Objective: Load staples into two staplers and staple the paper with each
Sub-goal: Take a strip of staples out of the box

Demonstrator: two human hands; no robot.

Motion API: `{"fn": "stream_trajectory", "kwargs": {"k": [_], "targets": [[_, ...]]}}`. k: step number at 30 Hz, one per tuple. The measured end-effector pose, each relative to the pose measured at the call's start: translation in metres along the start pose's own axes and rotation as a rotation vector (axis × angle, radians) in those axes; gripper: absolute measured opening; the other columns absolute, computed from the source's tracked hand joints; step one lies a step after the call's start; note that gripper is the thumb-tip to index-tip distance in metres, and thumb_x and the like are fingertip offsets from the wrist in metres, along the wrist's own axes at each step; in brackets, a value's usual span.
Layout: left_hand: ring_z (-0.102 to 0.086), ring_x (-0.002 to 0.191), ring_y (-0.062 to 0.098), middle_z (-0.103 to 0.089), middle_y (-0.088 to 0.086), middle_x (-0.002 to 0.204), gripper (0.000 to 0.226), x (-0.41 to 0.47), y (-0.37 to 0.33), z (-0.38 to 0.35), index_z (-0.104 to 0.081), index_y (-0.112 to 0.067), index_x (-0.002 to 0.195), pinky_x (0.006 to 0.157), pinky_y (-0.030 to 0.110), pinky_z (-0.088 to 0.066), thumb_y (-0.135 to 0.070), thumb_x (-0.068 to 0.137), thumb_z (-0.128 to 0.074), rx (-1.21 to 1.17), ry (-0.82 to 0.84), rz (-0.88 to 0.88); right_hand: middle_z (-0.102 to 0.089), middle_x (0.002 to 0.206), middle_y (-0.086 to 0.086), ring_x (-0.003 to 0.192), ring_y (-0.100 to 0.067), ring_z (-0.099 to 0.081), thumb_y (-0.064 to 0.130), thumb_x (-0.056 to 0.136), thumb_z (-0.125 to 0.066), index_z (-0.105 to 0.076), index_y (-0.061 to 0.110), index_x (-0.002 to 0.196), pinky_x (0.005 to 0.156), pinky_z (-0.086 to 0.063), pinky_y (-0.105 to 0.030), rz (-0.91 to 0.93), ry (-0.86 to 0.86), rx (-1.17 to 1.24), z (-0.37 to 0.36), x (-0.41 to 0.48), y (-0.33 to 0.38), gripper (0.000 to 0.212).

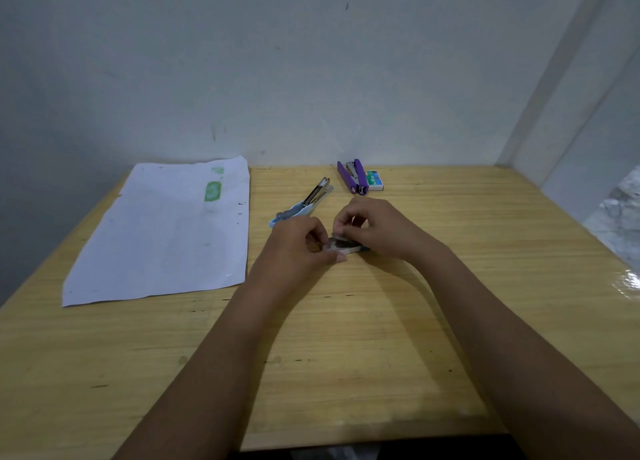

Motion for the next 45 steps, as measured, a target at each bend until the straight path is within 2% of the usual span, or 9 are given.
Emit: {"fn": "stream_trajectory", "kwargs": {"k": [6,10,14,17,21,27,35,38,45], "targets": [[-0.058,0.081,0.007,-0.06,-0.008,0.082,0.025,-0.001,0.0,0.0,-0.06,-0.023,0.078,0.07,0.021,-0.05,-0.03,0.067,-0.082,-0.004,-0.005,0.007,-0.063,0.082,0.012,0.072,0.001,-0.054,0.02,0.087,-0.063,-0.067,0.016,0.086,0.064,-0.041,-0.011,-0.075,-0.106,0.362,0.009,-0.007,-0.007,0.006],[-0.056,0.08,0.005,-0.06,-0.009,0.083,0.024,-0.001,0.0,0.0,-0.061,-0.022,0.08,0.067,0.017,-0.046,-0.03,0.068,-0.08,-0.006,-0.003,0.023,-0.061,0.083,0.011,0.069,0.001,-0.053,0.016,0.089,-0.06,-0.065,0.014,0.088,0.053,-0.039,-0.003,-0.082,-0.141,0.432,0.013,-0.008,-0.005,0.006],[-0.055,0.083,0.005,-0.059,-0.011,0.083,0.022,-0.001,0.001,-0.001,-0.063,-0.022,0.082,0.068,0.017,-0.046,-0.03,0.069,-0.08,-0.012,-0.006,0.027,-0.064,0.086,0.004,0.066,-0.004,-0.055,0.02,0.089,-0.061,-0.066,0.016,0.086,0.05,-0.039,-0.004,-0.144,-0.311,0.456,0.032,-0.012,-0.023,0.007],[-0.055,0.082,0.004,-0.06,-0.01,0.084,0.02,-0.001,0.001,-0.001,-0.064,-0.022,0.083,0.07,0.019,-0.047,-0.028,0.071,-0.079,-0.011,-0.008,0.015,-0.062,0.08,0.005,0.069,-0.004,-0.054,0.019,0.088,-0.062,-0.065,0.016,0.083,0.054,-0.039,-0.011,-0.248,-0.456,0.286,0.049,-0.024,-0.05,0.007],[-0.056,0.082,0.004,-0.061,-0.009,0.085,0.017,0.0,-0.001,-0.002,-0.065,-0.021,0.084,0.068,0.014,-0.044,-0.025,0.073,-0.078,-0.011,-0.009,-0.016,-0.066,0.086,0.0,0.074,-0.006,-0.052,0.01,0.087,-0.059,-0.069,0.015,0.079,0.064,-0.04,-0.02,-0.338,-0.46,-0.055,0.051,-0.035,-0.08,0.013],[-0.057,0.09,0.006,-0.062,-0.008,0.093,0.016,-0.001,-0.002,-0.004,-0.066,-0.019,0.087,0.078,0.02,-0.05,-0.025,0.076,-0.075,-0.002,-0.028,-0.053,-0.062,0.091,0.001,0.076,-0.008,-0.051,0.013,0.088,-0.06,-0.067,0.014,0.092,0.065,-0.037,-0.013,-0.218,-0.509,-0.066,0.048,-0.037,-0.069,0.008],[-0.052,0.084,-0.006,-0.052,-0.013,0.101,0.027,0.001,-0.008,-0.005,-0.066,-0.019,0.105,0.066,0.0,-0.044,-0.023,0.078,-0.073,0.041,-0.011,-0.064,-0.059,0.1,0.013,0.095,-0.003,-0.055,0.032,0.077,-0.073,-0.067,0.026,0.101,0.07,-0.041,-0.014,-0.031,-0.149,0.043,0.025,-0.047,-0.046,0.026],[-0.052,0.085,-0.004,-0.052,-0.012,0.103,0.036,0.0,-0.007,-0.004,-0.063,-0.02,0.111,0.069,0.007,-0.046,-0.025,0.077,-0.074,0.033,-0.033,-0.042,-0.058,0.101,0.012,0.093,-0.001,-0.054,0.027,0.076,-0.075,-0.066,0.026,0.102,0.07,-0.041,-0.01,-0.023,-0.156,0.005,0.026,-0.045,-0.047,0.027],[-0.062,0.085,0.004,-0.065,-0.008,0.086,0.019,-0.002,0.001,0.002,-0.068,-0.016,0.084,0.074,0.017,-0.052,-0.025,0.071,-0.079,-0.026,-0.115,0.043,-0.06,0.101,0.01,0.094,-0.003,-0.056,0.025,0.076,-0.076,-0.067,0.024,0.101,0.077,-0.048,-0.014,-0.011,-0.175,0.054,0.025,-0.044,-0.05,0.027]]}}
Point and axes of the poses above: each hand's wrist, its own x-axis towards the middle knuckle, its own z-axis out of the back of the hand, y = z × x, the point moved 7 cm from there along x, towards the middle knuckle
